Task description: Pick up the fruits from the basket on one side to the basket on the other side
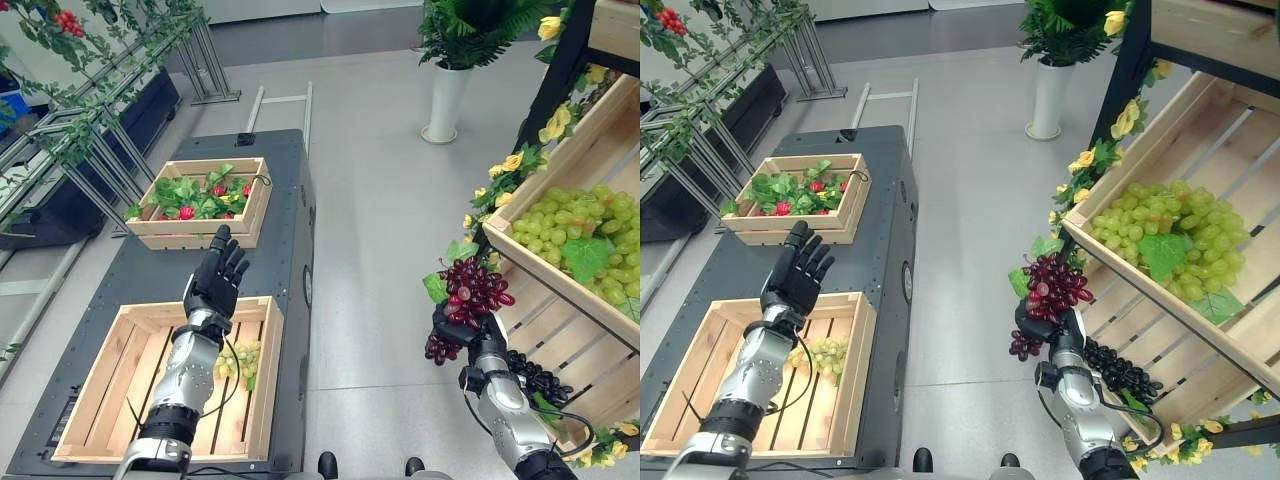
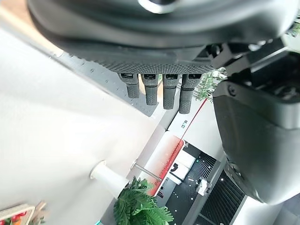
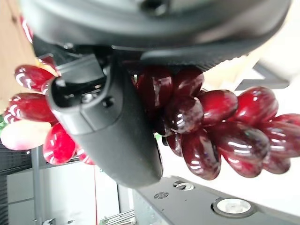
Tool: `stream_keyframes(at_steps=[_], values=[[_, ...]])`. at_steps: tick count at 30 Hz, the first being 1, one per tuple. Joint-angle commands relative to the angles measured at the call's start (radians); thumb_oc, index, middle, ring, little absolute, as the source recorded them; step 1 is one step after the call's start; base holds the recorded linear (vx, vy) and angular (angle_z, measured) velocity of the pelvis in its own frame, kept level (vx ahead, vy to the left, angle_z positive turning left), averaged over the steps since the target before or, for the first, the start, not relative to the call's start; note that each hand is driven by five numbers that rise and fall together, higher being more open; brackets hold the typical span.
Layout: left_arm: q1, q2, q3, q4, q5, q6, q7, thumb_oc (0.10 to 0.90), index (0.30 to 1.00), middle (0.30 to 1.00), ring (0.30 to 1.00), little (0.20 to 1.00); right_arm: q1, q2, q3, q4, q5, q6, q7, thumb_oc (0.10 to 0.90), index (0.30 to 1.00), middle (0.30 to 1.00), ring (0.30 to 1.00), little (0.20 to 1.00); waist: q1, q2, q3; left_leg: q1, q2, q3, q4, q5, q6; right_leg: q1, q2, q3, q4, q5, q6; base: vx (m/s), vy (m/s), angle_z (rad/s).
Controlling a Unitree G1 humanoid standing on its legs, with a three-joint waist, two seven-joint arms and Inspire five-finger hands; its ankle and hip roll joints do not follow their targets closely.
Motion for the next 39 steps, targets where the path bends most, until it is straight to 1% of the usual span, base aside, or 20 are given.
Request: stream_keyframes(at_steps=[1, 3, 7, 9, 13, 14, 16, 17, 19, 21, 22, 24, 28, 29, 30, 31, 33, 36, 37, 39], values=[[-0.050, -0.027, 0.029, 0.022, 0.014, -0.136, -0.043, 0.800, 0.900, 0.900, 0.900, 0.900, -0.072, -0.013, -0.057, -0.039, -0.056, -0.152, 0.051, 0.400, 0.300, 0.300, 0.300, 0.300, 0.008, -0.011, -0.066, 0.029, -0.075, -0.020, 0.009, -0.137, 0.013, 0.007, 0.043, -0.027, 0.006, -0.034, -0.054, 0.01, -0.021, -0.13], [0.004, -0.058, 0.023, 0.027, 0.014, -0.117, -0.028, 0.800, 0.900, 0.900, 0.900, 0.900, -0.062, -0.020, -0.083, 0.001, -0.047, -0.133, 0.046, 0.400, 0.300, 0.300, 0.300, 0.300, 0.008, -0.022, -0.047, 0.033, -0.072, -0.013, 0.009, -0.140, 0.016, 0.008, 0.049, -0.020, 0.006, -0.033, -0.057, 0.02, -0.033, -0.16], [0.050, -0.080, 0.025, 0.053, -0.030, -0.115, -0.017, 0.800, 0.900, 0.900, 0.900, 0.900, -0.063, -0.036, -0.106, 0.060, -0.026, -0.105, 0.049, 0.400, 0.300, 0.300, 0.300, 0.300, 0.010, -0.035, -0.027, 0.037, -0.068, 0.003, 0.009, -0.143, 0.018, 0.007, 0.053, -0.008, 0.009, -0.030, -0.060, 0.03, -0.030, -0.09], [0.086, -0.103, 0.030, 0.059, -0.023, -0.107, -0.015, 0.800, 0.900, 0.900, 0.900, 0.900, -0.066, -0.040, -0.127, 0.090, 0.031, -0.077, 0.061, 0.400, 0.300, 0.300, 0.300, 0.300, 0.015, -0.047, -0.013, 0.042, -0.065, 0.012, 0.009, -0.145, 0.021, 0.006, 0.057, 0.000, 0.017, -0.031, -0.061, 0.05, -0.029, -0.10], [0.134, -0.100, 0.027, 0.060, 0.020, -0.085, -0.006, 0.800, 0.900, 0.900, 0.900, 0.900, -0.067, -0.037, -0.178, 0.146, 0.140, -0.030, 0.084, 0.400, 0.300, 0.300, 0.300, 0.300, 0.024, -0.066, 0.009, 0.047, -0.058, 0.027, 0.009, -0.145, 0.029, -0.007, 0.063, 0.012, 0.066, -0.046, -0.065, 0.06, -0.032, -0.08], [0.142, -0.087, 0.020, 0.043, 0.032, -0.069, -0.016, 0.800, 0.900, 0.900, 0.900, 0.900, -0.071, -0.041, -0.206, 0.172, 0.187, -0.013, 0.087, 0.400, 0.300, 0.300, 0.300, 0.300, 0.028, -0.075, 0.026, 0.042, -0.055, 0.032, 0.020, -0.145, 0.033, -0.026, 0.065, 0.014, 0.110, -0.061, -0.067, -0.01, -0.050, -0.07], [0.140, -0.069, -0.006, 0.012, 0.051, -0.063, -0.021, 0.800, 0.900, 0.900, 0.900, 0.900, -0.094, -0.054, -0.236, 0.227, 0.247, -0.019, 0.092, 0.400, 0.300, 0.300, 0.300, 0.300, 0.044, -0.090, 0.069, -0.001, -0.050, 0.031, 0.076, -0.153, 0.035, -0.067, 0.063, 0.010, 0.158, -0.062, -0.068, -0.09, -0.086, -0.02], [0.135, -0.065, -0.012, 0.005, 0.052, -0.062, -0.023, 0.800, 0.900, 0.900, 0.900, 0.900, -0.108, -0.062, -0.246, 0.248, 0.267, -0.018, 0.093, 0.400, 0.300, 0.300, 0.300, 0.300, 0.049, -0.093, 0.085, -0.011, -0.048, 0.029, 0.086, -0.152, 0.035, -0.077, 0.063, 0.010, 0.164, -0.057, -0.067, -0.12, -0.086, -0.02], [0.117, -0.052, -0.029, -0.029, 0.030, -0.068, -0.034, 0.800, 0.900, 0.900, 0.900, 0.900, -0.151, -0.082, -0.267, 0.288, 0.312, -0.016, 0.078, 0.400, 0.300, 0.300, 0.300, 0.300, 0.061, -0.097, 0.129, -0.039, -0.044, 0.029, 0.105, -0.154, 0.036, -0.095, 0.066, 0.011, 0.165, -0.045, -0.066, -0.13, -0.063, -0.05], [0.105, -0.047, -0.043, -0.071, 0.022, -0.064, -0.023, 0.800, 0.900, 0.900, 0.900, 0.900, -0.178, -0.099, -0.276, 0.308, 0.318, -0.014, 0.028, 0.400, 0.300, 0.300, 0.300, 0.300, 0.068, -0.100, 0.155, -0.058, -0.044, 0.028, 0.122, -0.158, 0.037, -0.105, 0.071, 0.013, 0.165, -0.039, -0.067, -0.12, -0.043, -0.02], [0.099, -0.039, -0.057, -0.096, 0.023, -0.074, -0.011, 0.800, 0.900, 0.900, 0.900, 0.900, -0.193, -0.110, -0.283, 0.317, 0.331, -0.019, 0.011, 0.400, 0.300, 0.300, 0.300, 0.300, 0.072, -0.102, 0.174, -0.078, -0.045, 0.028, 0.138, -0.160, 0.038, -0.116, 0.073, 0.013, 0.171, -0.038, -0.068, -0.12, -0.043, 0.00], [0.091, -0.033, -0.068, -0.117, 0.030, -0.077, -0.005, 0.800, 0.900, 0.900, 0.900, 0.900, -0.208, -0.120, -0.290, 0.321, 0.342, -0.024, -0.015, 0.400, 0.300, 0.300, 0.300, 0.300, 0.076, -0.103, 0.191, -0.100, -0.045, 0.028, 0.161, -0.164, 0.038, -0.131, 0.075, 0.008, 0.184, -0.039, -0.069, -0.09, -0.028, -0.02], [0.065, -0.012, -0.096, -0.171, 0.002, -0.084, -0.005, 0.800, 0.900, 0.900, 0.900, 0.900, -0.239, -0.167, -0.324, 0.334, 0.350, -0.024, -0.073, 0.400, 0.300, 0.300, 0.300, 0.300, 0.076, -0.105, 0.250, -0.164, -0.047, 0.036, 0.249, -0.187, 0.036, -0.176, 0.075, -0.009, 0.242, -0.054, -0.077, -0.07, -0.013, 0.01], [0.064, -0.012, -0.096, -0.172, 0.002, -0.084, -0.005, 0.800, 0.900, 0.900, 0.900, 0.900, -0.239, -0.168, -0.324, 0.335, 0.350, -0.024, -0.072, 0.400, 0.300, 0.300, 0.300, 0.300, 0.076, -0.105, 0.250, -0.166, -0.047, 0.036, 0.253, -0.189, 0.036, -0.178, 0.075, -0.009, 0.244, -0.055, -0.077, -0.07, -0.009, 0.02], [0.059, -0.005, -0.105, -0.190, -0.003, -0.086, -0.007, 0.800, 0.900, 0.900, 0.900, 0.900, -0.246, -0.182, -0.331, 0.337, 0.341, -0.028, -0.083, 0.400, 0.300, 0.300, 0.300, 0.300, 0.077, -0.105, 0.266, -0.187, -0.049, 0.037, 0.283, -0.198, 0.036, -0.193, 0.072, -0.017, 0.266, -0.061, -0.082, -0.08, -0.004, 0.02], [0.055, 0.000, -0.119, -0.221, -0.011, -0.085, -0.003, 0.800, 0.900, 0.900, 0.900, 0.900, -0.257, -0.204, -0.339, 0.335, 0.340, -0.035, -0.098, 0.400, 0.300, 0.300, 0.300, 0.300, 0.076, -0.104, 0.290, -0.223, -0.048, 0.041, 0.338, -0.212, 0.034, -0.222, 0.067, -0.026, 0.305, -0.070, -0.089, -0.10, -0.002, 0.00], [0.050, 0.004, -0.131, -0.236, -0.016, -0.086, 0.000, 0.800, 0.900, 0.900, 0.900, 0.900, -0.265, -0.221, -0.346, 0.332, 0.344, -0.039, -0.103, 0.400, 0.300, 0.300, 0.300, 0.300, 0.074, -0.102, 0.305, -0.252, -0.050, 0.038, 0.377, -0.223, 0.034, -0.246, 0.063, -0.031, 0.337, -0.077, -0.094, -0.07, 0.008, -0.04], [0.040, 0.017, -0.163, -0.284, -0.007, -0.093, 0.001, 0.800, 0.900, 0.900, 0.900, 0.900, -0.286, -0.255, -0.347, 0.313, 0.323, -0.058, -0.141, 0.400, 0.300, 0.300, 0.300, 0.300, 0.070, -0.095, 0.343, -0.319, -0.057, 0.032, 0.464, -0.249, 0.035, -0.313, 0.052, -0.040, 0.423, -0.101, -0.106, -0.06, 0.014, -0.06], [0.037, 0.021, -0.168, -0.290, -0.006, -0.094, 0.000, 0.800, 0.900, 0.900, 0.900, 0.900, -0.289, -0.259, -0.346, 0.310, 0.321, -0.058, -0.146, 0.400, 0.300, 0.300, 0.300, 0.300, 0.070, -0.094, 0.346, -0.326, -0.058, 0.032, 0.473, -0.251, 0.036, -0.321, 0.051, -0.041, 0.434, -0.105, -0.106, -0.08, 0.006, -0.03], [0.025, 0.048, -0.208, -0.350, 0.024, -0.102, -0.074, 0.800, 0.900, 0.900, 0.900, 0.900, -0.304, -0.292, -0.347, 0.288, 0.319, -0.058, -0.166, 0.400, 0.300, 0.300, 0.300, 0.300, 0.068, -0.090, 0.356, -0.379, -0.066, 0.029, 0.524, -0.267, 0.041, -0.375, 0.043, -0.046, 0.491, -0.121, -0.111, -0.06, -0.002, 0.02]])
